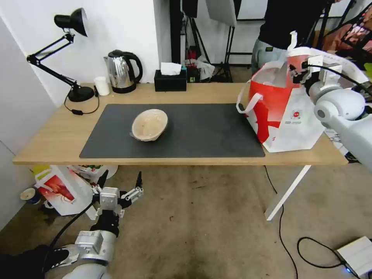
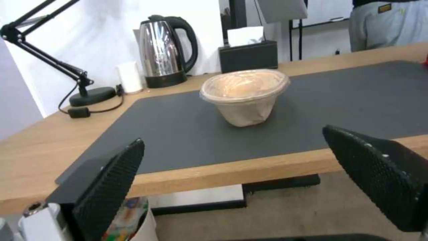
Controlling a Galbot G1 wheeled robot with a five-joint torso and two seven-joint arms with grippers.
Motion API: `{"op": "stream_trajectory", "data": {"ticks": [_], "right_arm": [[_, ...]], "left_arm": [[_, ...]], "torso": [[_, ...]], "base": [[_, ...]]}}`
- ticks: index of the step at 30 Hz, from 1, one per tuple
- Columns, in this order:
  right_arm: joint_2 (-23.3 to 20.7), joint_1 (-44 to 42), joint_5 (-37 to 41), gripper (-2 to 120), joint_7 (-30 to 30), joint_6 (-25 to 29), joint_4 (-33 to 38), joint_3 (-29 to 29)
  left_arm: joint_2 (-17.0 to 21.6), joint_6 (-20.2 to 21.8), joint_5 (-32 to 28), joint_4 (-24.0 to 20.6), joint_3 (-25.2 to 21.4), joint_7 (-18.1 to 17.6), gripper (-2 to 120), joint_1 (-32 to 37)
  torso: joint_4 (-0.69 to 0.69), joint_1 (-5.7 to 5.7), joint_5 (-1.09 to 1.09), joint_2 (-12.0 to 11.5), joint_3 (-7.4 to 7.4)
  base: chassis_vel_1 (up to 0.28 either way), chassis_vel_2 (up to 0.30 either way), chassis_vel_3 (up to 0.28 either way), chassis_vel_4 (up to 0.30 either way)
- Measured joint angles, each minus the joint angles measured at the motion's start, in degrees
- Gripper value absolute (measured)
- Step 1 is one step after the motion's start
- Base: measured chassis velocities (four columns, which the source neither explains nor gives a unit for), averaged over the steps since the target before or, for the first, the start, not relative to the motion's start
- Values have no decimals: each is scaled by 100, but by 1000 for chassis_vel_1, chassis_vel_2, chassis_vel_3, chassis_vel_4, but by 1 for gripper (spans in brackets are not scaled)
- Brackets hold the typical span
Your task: Pick up the trash from the table and place it into the takeout bag.
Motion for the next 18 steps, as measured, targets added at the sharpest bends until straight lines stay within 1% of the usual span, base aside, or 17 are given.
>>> {"op": "stream_trajectory", "data": {"ticks": [2, 3, 4, 6, 7, 8, 10, 12, 18], "right_arm": [[0, 12, -76, 65, 59, -47, -11, -4], [-1, 15, -89, 69, 93, -87, -11, -7], [-1, 15, -89, 69, 93, -87, -11, -7], [-4, 30, -115, 78, 174, -143, -20, -23], [-12, 39, -121, 82, 221, -166, -19, -28], [-12, 39, -121, 82, 221, -166, -19, -28], [-33, 58, -155, 92, 313, -214, -18, -42], [-59, 76, -183, 99, 401, -256, -17, -57], [-104, 85, -189, 100, 468, -323, 0, -76]], "left_arm": [[0, 0, 0, 0, 0, 0, 100, 0], [0, 0, 0, 0, 0, 0, 100, 0], [0, 0, 0, 0, 0, 0, 100, 0], [0, 0, 0, 0, 0, 0, 100, 0], [0, 0, 0, 0, 0, 0, 100, 0], [0, 0, 0, 0, 0, 0, 100, 0], [0, 0, 0, 0, 0, 0, 100, 0], [0, 0, 0, 0, 0, 0, 100, 0], [0, 0, 0, 0, 0, 0, 100, 0]], "torso": [[0, 0, 0, 0, 0], [0, 0, 0, 0, 0], [0, 0, 0, 0, 0], [0, 0, 0, 0, 0], [0, 0, 0, 0, 0], [0, 0, 0, 0, 0], [1, 0, 0, 0, 0], [0, 0, 0, 0, 0], [0, 0, 0, 0, 0]], "base": [[0, 0, 0, 0], [0, 0, 0, 0], [0, 0, 0, 0], [0, 0, 0, 0], [0, 0, 0, 0], [0, 0, 0, 0], [0, 0, 0, 0], [0, 0, 0, 0], [0, 0, 0, 0]]}}
